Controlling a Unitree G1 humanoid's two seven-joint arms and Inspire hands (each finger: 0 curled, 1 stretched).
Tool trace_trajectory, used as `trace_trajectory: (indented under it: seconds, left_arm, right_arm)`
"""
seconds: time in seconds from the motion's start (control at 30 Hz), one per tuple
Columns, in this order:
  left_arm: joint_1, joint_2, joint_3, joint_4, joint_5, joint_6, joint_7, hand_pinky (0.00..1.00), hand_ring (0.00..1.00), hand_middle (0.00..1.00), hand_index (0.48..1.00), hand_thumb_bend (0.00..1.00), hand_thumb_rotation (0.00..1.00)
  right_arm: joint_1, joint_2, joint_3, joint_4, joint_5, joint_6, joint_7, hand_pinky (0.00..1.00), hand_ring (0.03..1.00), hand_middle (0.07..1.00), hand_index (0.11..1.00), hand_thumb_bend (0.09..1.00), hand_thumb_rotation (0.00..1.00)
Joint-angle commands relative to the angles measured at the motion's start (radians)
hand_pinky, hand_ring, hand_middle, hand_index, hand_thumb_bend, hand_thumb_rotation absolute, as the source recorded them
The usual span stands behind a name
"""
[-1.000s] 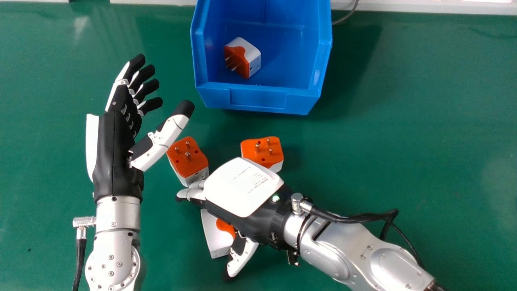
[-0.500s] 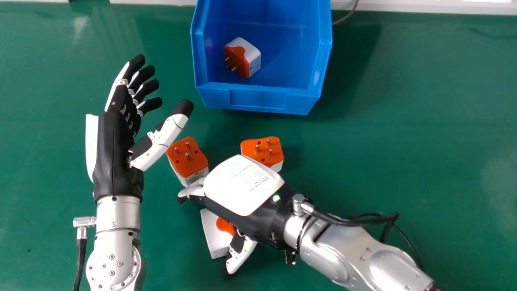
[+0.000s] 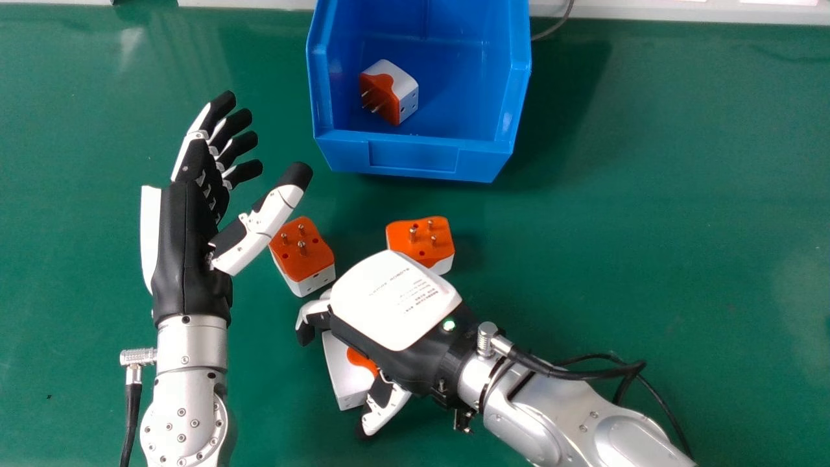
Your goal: Pick all objects and put in blue box
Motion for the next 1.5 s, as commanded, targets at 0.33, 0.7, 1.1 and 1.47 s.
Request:
trace_trajectory:
  seconds: [0.33, 0.7, 1.1, 1.47]
  left_arm:
    - [-0.02, 0.004, -0.004, -0.002, 0.007, -0.017, 0.006, 0.77, 0.83, 0.86, 0.871, 0.75, 0.35]
    - [-0.022, 0.004, -0.001, -0.001, -0.007, -0.013, -0.007, 0.77, 0.83, 0.86, 0.872, 0.75, 0.35]
    - [-0.022, 0.006, 0.001, 0.004, -0.004, -0.017, -0.007, 0.77, 0.83, 0.86, 0.872, 0.75, 0.35]
    - [-0.023, 0.01, 0.002, 0.006, 0.009, -0.016, 0.0, 0.77, 0.83, 0.86, 0.874, 0.75, 0.35]
  right_arm:
    - [-0.01, 0.0, -0.014, -0.009, -0.015, 0.027, 0.002, 0.32, 0.455, 0.527, 0.564, 0.541, 0.04]
    - [0.004, -0.001, -0.03, -0.127, -0.016, 0.082, 0.091, 0.29, 0.429, 0.506, 0.55, 0.532, 0.03]
    - [0.047, -0.015, -0.044, -0.287, -0.023, 0.095, 0.113, 0.27, 0.402, 0.492, 0.537, 0.523, 0.01]
    - [0.085, -0.009, -0.089, -0.457, 0.019, 0.095, 0.201, 0.24, 0.383, 0.479, 0.532, 0.519, 0.01]
